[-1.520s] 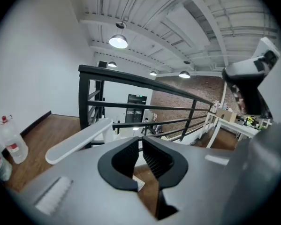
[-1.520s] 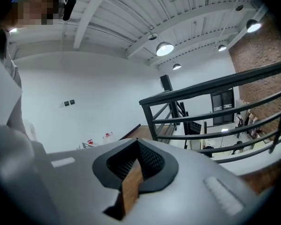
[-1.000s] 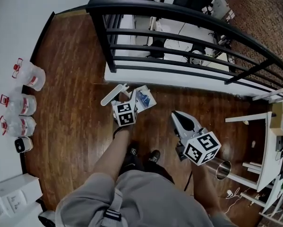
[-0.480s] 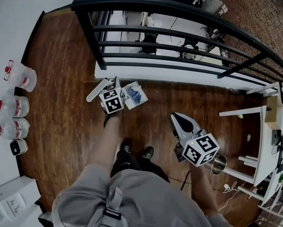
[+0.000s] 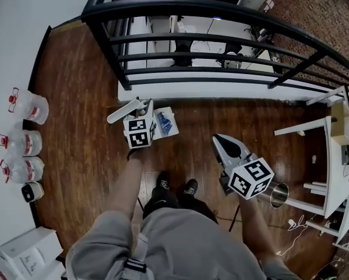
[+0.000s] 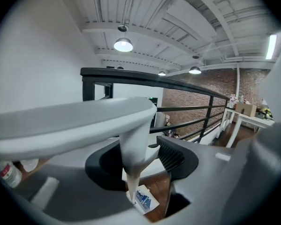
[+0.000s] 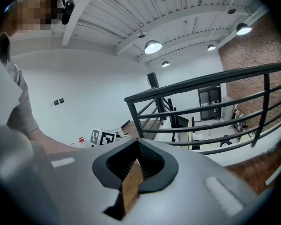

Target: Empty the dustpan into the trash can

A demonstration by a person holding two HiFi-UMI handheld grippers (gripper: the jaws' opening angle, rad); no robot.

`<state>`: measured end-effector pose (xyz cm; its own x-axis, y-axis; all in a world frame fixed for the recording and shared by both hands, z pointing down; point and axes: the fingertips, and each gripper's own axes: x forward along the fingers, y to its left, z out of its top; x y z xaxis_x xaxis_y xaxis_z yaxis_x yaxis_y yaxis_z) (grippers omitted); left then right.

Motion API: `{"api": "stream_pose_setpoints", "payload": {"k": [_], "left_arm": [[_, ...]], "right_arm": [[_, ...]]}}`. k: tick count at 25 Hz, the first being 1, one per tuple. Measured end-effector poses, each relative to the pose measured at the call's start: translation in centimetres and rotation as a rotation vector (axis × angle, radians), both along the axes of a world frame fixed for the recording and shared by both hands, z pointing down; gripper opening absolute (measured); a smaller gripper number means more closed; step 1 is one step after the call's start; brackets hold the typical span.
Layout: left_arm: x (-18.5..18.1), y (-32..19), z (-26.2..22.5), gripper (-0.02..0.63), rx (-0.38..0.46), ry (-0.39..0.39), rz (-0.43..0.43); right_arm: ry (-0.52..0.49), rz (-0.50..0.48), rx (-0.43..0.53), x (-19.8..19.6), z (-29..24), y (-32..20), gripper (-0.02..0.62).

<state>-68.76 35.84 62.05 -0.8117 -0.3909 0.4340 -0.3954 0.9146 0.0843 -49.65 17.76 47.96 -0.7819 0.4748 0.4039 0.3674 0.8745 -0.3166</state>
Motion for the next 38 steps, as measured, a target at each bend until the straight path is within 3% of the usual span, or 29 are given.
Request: {"api": "stream_pose_setpoints", "payload": {"k": [10, 19, 25, 32, 38], "left_arm": [[6.3, -8.2, -7.2, 0.201, 0.032, -0.048, 0.384], [15.6, -21.7, -12.4, 0.201, 0.101, -0.037, 0.808], [24.5, -32.9, -16.2, 0.201, 0.145, -0.071, 1.086], [36.2, -45.3, -22.1, 0.201, 0.19, -0.125, 1.323], [45.8, -55.4, -26.5, 0.201, 0.239, -0.184, 1.437]], "right_arm": [[-0.035, 0.081, 0.057, 3.7, -1.8, -2.3, -0.002], [-0.086, 0.39, 0.105, 11.4, -4.5, -9.6, -0.002], [-0.127, 0.681, 0.143, 22.1, -6.1, -17.6, -0.002], [-0.172, 0.961, 0.174, 36.8, -7.8, -25.9, -0.002], [-0.199, 1.105, 0.191, 47.6, -8.5, -32.5, -0.002]]}}
